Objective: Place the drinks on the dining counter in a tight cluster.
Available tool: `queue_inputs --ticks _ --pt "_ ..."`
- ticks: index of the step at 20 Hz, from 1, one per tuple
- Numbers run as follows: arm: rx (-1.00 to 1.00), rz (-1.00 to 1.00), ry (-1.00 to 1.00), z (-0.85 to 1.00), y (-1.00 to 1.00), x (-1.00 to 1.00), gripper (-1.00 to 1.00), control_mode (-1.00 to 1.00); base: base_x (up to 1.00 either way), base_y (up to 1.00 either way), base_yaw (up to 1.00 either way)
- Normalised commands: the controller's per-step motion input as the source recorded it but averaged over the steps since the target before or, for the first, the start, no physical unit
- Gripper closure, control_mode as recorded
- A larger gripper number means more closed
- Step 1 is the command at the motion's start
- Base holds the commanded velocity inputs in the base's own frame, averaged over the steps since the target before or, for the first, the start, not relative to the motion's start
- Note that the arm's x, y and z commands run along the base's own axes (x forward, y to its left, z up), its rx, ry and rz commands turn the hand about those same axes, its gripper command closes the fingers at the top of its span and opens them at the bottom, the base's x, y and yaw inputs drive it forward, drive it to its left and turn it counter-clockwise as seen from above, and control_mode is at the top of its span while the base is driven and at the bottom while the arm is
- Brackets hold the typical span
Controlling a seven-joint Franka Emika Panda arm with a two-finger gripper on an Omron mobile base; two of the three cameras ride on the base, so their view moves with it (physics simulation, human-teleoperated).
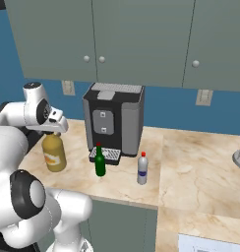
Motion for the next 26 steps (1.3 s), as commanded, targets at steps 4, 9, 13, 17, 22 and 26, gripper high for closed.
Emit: queue_inputs --ticks 4,9,13,17,22,26 --pt "0.00 0.00 0.00 0.00 0.00 0.00 -1.00 -1.00 0.00 0.00 0.00" --pt "0.00 0.00 0.00 0.00 0.00 0.00 -1.00 -1.00 0.00 0.00 0.00" --pt "0.00 0.00 0.00 0.00 0.00 0.00 -1.00 -1.00 0.00 0.00 0.00" --pt "0.00 0.00 0.00 0.00 0.00 0.04 -1.00 -1.00 0.00 0.00 0.00" --pt "0.00 0.00 0.00 -0.02 0.00 0.04 -1.00 -1.00 0.00 0.00 0.00" --pt "0.00 0.00 0.00 -0.04 0.00 0.01 1.00 -1.00 0.00 0.00 0.00"
